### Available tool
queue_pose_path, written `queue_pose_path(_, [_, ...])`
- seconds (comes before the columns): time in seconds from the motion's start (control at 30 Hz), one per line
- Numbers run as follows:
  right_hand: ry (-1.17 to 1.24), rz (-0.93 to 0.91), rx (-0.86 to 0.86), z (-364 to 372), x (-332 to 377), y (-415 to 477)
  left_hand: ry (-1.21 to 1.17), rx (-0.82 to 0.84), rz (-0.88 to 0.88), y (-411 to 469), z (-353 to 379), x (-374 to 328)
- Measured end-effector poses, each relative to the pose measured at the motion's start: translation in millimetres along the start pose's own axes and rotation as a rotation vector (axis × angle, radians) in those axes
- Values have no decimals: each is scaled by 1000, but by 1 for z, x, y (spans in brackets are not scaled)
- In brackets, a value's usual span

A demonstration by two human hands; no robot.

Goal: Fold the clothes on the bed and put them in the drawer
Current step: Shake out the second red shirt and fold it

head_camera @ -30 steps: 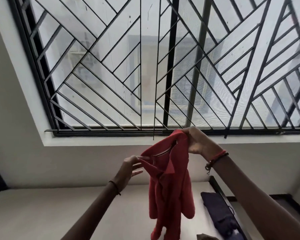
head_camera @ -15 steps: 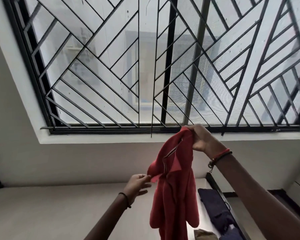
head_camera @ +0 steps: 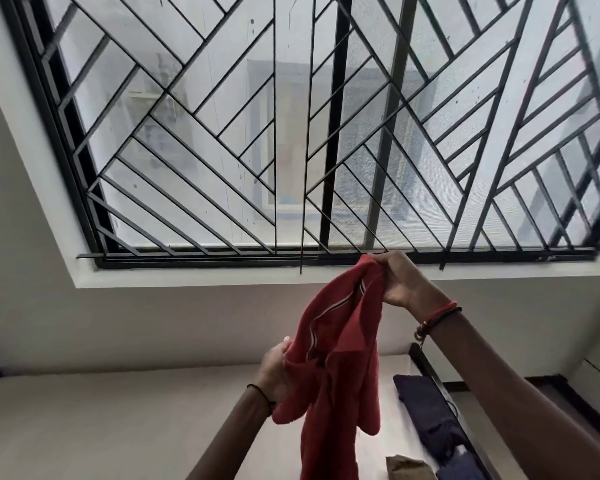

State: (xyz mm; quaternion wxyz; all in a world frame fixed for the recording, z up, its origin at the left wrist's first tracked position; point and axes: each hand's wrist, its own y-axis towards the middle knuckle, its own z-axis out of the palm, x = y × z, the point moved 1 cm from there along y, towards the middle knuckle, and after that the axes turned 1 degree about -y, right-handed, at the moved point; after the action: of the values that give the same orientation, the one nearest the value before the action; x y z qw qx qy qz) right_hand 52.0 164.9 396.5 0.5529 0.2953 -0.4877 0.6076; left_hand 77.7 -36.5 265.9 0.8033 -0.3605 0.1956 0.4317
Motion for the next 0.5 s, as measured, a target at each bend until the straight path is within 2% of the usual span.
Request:
queue_pose_path(0.07, [28, -9, 25, 2, -1, 1, 108, -178, 117, 14, -10, -1])
queue_pose_path(0.13, [49, -15, 53, 3, -1, 2, 277, -343, 330, 18, -19, -8])
queue_pose_path(0.2, [62, -24, 68, 3, -2, 3, 556, -412, 561, 15, -22, -15])
queue_pose_path(0.23, [60, -26, 74, 4, -2, 4, 675, -380, 616, 10, -20, -18])
queue_pose_path(0.3, [44, -21, 81, 6, -4, 6, 854, -232, 521, 6, -14, -18])
queue_pose_path(0.4, [46, -14, 78, 11, -6, 7, 1009, -105, 237, 5, -13, -8])
queue_pose_path(0.5, [60, -9, 92, 15, -7, 9, 838, 8, 193, 9, -17, 10])
